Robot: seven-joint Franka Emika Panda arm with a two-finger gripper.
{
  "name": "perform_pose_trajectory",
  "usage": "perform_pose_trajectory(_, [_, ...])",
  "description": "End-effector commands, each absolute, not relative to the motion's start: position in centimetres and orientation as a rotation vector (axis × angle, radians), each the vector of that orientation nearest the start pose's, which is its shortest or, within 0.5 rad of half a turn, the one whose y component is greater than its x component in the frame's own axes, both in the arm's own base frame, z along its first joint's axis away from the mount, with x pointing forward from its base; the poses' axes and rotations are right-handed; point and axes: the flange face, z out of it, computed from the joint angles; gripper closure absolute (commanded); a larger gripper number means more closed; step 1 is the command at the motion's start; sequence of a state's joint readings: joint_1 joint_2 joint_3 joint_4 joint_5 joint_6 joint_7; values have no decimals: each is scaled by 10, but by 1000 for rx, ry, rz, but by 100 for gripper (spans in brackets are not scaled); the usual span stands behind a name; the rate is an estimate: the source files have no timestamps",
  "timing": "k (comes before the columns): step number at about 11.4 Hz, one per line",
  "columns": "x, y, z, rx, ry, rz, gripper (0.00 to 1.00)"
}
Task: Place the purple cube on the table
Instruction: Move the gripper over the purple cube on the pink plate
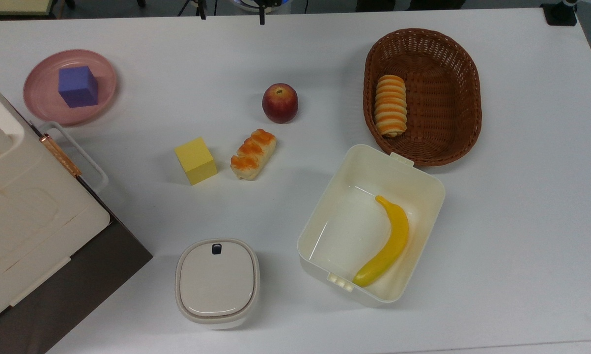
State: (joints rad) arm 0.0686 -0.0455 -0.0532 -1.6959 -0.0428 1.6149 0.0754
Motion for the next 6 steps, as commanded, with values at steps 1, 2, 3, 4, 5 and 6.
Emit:
perform_pose_trajectory(1, [535, -5, 593, -3186, 122, 73, 0])
perform_pose_trajectory(2, [536, -8, 592, -3185, 129, 71, 0])
perform_pose_trajectory(3, [536, -8, 592, -3187, 129, 71, 0])
perform_pose_trajectory(4, [537, -18, 591, -3187, 155, 69, 0])
perform_pose_trajectory(5, [537, -25, 590, -3190, 126, 71, 0])
perform_pose_trajectory(6, [536, -38, 590, -3188, 41, 75, 0])
